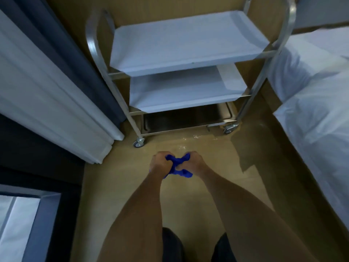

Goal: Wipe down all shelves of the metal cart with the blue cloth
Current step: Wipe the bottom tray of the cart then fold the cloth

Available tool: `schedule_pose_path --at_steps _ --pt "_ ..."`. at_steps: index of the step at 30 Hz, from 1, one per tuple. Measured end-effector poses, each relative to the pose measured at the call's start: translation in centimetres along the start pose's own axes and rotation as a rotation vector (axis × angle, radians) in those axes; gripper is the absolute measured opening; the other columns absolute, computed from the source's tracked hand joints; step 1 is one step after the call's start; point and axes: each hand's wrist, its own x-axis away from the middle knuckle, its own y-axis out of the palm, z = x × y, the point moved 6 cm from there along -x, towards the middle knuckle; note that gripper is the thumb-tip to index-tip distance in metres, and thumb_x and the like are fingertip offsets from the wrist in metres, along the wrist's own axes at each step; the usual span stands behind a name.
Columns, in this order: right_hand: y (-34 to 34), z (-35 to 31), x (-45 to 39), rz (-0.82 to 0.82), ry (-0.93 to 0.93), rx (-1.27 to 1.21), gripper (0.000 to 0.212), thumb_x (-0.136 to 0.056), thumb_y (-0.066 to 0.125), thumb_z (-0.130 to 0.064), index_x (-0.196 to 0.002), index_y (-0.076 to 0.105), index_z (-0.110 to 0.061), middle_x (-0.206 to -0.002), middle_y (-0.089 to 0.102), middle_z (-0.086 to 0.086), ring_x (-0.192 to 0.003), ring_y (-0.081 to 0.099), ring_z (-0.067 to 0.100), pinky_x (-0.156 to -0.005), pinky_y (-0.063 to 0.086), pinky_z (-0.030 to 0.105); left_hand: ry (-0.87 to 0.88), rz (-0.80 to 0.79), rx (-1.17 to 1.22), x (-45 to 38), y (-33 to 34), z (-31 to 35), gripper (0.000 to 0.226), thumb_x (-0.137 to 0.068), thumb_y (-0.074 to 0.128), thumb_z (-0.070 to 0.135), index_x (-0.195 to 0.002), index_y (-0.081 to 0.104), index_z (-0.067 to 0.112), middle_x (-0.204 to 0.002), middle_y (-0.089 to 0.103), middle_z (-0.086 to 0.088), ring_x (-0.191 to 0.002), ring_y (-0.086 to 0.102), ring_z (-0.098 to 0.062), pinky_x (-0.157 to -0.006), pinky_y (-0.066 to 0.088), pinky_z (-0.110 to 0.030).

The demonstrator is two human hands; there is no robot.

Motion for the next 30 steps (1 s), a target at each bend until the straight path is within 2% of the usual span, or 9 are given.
schedule_pose_path --at_steps 2,5,6,8,12,17,22,27,30 --pt "-1.7 -2.6 3.2 0.031 0.017 0.055 0.031 -0.063 0.085 -0.013 -0.084 0.062 -0.015 -0.085 0.068 0.009 -0.084 0.068 0.028 -0.075 0.06 0.041 -0.017 -0.018 0.037 2.7 -2.0 2.1 0.045 -0.074 0.043 -0.004 -0.077 0.068 0.033 -0.092 0.073 -0.005 -0.091 0.066 -0.025 -0.085 0.056 -0.04" --pt "-3.7 -6.8 8.9 -0.082 0.031 0.201 0.068 -0.064 0.085 -0.022 -0.124 0.053 -0.02 -0.106 0.061 0.005 -0.093 0.062 0.024 -0.074 0.054 0.033 -0.037 -0.061 -0.012 7.7 -4.9 5.6 0.047 -0.076 0.044 -0.005 -0.097 0.073 0.026 -0.1 0.072 -0.003 -0.094 0.064 -0.021 -0.085 0.055 -0.035" --pt "-4.2 -8.0 10.8 -0.149 0.042 0.283 0.075 -0.063 0.086 -0.028 -0.129 0.052 -0.02 -0.113 0.061 0.005 -0.097 0.061 0.024 -0.078 0.053 0.032 -0.042 -0.074 -0.03 9.4 -5.8 6.7 0.048 -0.076 0.045 -0.004 -0.103 0.073 0.023 -0.104 0.071 -0.003 -0.095 0.063 -0.02 -0.085 0.054 -0.033" --pt "-5.8 -10.0 14.3 -0.227 0.088 0.446 0.063 -0.066 0.085 -0.032 -0.12 0.057 -0.015 -0.113 0.062 0.005 -0.097 0.063 0.024 -0.081 0.055 0.034 -0.057 -0.095 -0.062 12.8 -7.8 9.2 0.044 -0.076 0.048 -0.003 -0.104 0.071 0.022 -0.107 0.069 -0.004 -0.097 0.062 -0.021 -0.084 0.053 -0.03" --pt "-9.8 -14.6 20.2 -0.166 0.113 0.615 0.031 -0.087 0.064 -0.022 -0.116 0.057 -0.013 -0.109 0.062 0.008 -0.095 0.062 0.025 -0.073 0.05 0.032 -0.086 -0.129 -0.192 19.1 -10.6 15.2 0.027 -0.08 0.048 0.001 -0.082 0.064 0.022 -0.096 0.07 -0.008 -0.088 0.064 -0.025 -0.075 0.055 -0.035" --pt "-14.0 -20.1 24.9 -0.058 0.025 0.769 0.022 -0.095 0.055 -0.025 -0.114 0.059 -0.014 -0.11 0.063 0.006 -0.097 0.063 0.024 -0.078 0.051 0.033 -0.064 -0.074 -0.266 22.8 -13.7 21.5 0.019 -0.087 0.052 0.007 -0.093 0.067 0.019 -0.098 0.067 -0.006 -0.085 0.061 -0.022 -0.07 0.051 -0.033" --pt "-17.7 -24.7 24.4 0.036 -0.049 0.804 0.016 -0.093 0.058 -0.021 -0.107 0.063 -0.017 -0.104 0.065 0.004 -0.094 0.064 0.023 -0.076 0.051 0.032 0.004 -0.069 -0.272 21.3 -17.2 24.4 0.014 -0.084 0.062 0.011 -0.085 0.065 0.024 -0.092 0.066 -0.002 -0.083 0.061 -0.02 -0.068 0.049 -0.031" --pt "-19.7 -29.6 21.1 0.054 -0.099 0.838 0.009 -0.092 0.055 -0.02 -0.092 0.064 -0.018 -0.09 0.064 0.002 -0.086 0.063 0.021 -0.073 0.052 0.032 0.071 -0.051 -0.293 17.1 -20.6 27.4 0.014 -0.086 0.062 0.015 -0.093 0.069 0.024 -0.095 0.069 -0.003 -0.086 0.06 -0.018 -0.071 0.046 -0.03" --pt "-21.5 -32.7 18.0 0.06 -0.086 0.825 0.011 -0.09 0.057 -0.02 -0.098 0.064 -0.018 -0.096 0.066 0.003 -0.088 0.064 0.024 -0.074 0.053 0.033 0.124 -0.087 -0.297 13.1 -22.6 30.4 0.013 -0.082 0.06 0.009 -0.083 0.066 0.021 -0.089 0.068 -0.007 -0.079 0.059 -0.02 -0.066 0.048 -0.031"
